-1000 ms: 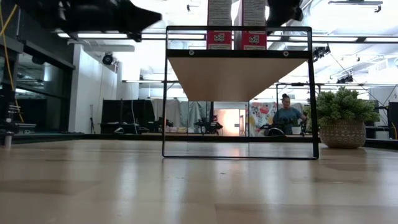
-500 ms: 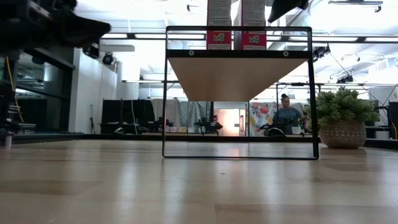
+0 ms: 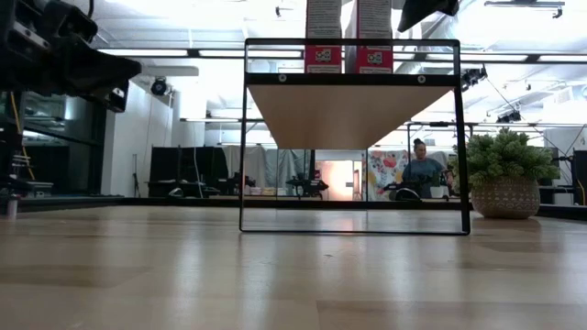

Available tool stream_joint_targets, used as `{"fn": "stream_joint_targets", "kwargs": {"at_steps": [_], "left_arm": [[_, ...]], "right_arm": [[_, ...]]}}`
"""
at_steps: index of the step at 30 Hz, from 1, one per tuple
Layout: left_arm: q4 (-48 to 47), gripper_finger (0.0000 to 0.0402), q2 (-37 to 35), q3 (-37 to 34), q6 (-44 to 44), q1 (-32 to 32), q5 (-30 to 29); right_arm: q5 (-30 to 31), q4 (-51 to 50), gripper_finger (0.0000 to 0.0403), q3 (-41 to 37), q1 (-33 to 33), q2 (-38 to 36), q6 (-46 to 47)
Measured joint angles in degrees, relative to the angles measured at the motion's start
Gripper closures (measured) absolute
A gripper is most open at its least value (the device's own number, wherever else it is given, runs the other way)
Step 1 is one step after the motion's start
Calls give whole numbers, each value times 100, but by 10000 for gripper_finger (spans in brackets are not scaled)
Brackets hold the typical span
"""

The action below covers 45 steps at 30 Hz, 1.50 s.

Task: Stack cereal on shelf
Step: Return to Home Position

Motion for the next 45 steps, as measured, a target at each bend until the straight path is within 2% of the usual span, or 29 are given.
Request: {"fn": "stream_joint_targets", "kwargs": {"at_steps": [4, 7, 11, 14, 18, 20, 24, 27, 31, 35, 45], "left_arm": [[129, 401, 95, 0, 126, -228, -145], [147, 401, 89, 0, 34, -279, -189], [61, 401, 90, 0, -151, -281, -171], [-4, 401, 93, 0, -198, -281, -165], [8, 401, 93, 0, -262, -279, -160], [10, 401, 93, 0, -178, -281, -155], [10, 401, 93, 0, -62, -278, -155], [10, 401, 93, 0, -59, -278, -155], [10, 401, 93, 0, -57, -278, -155], [12, 401, 93, 0, -57, -278, -154], [13, 401, 93, 0, -59, -278, -155]], "right_arm": [[73, 0, 403, 1, 270, 1, 22], [379, 134, 403, -87, 660, -19, 128], [397, 1000, 403, -1041, 1277, -459, 81], [407, 1441, 403, -2035, 1513, -1168, 286], [451, 1829, 403, -3149, 1508, -2534, 771], [450, 2348, 403, -3738, 1511, -3270, 809], [143, 3952, 403, -5070, 1511, -4482, 238], [14, 5124, 403, -5985, 1474, -4994, -340], [-159, 6319, 403, -6858, 1316, -5234, -883], [-218, 7080, 403, -7310, 1151, -5249, -1162], [-262, 7013, 403, -7411, 634, -5280, -1434]]}}
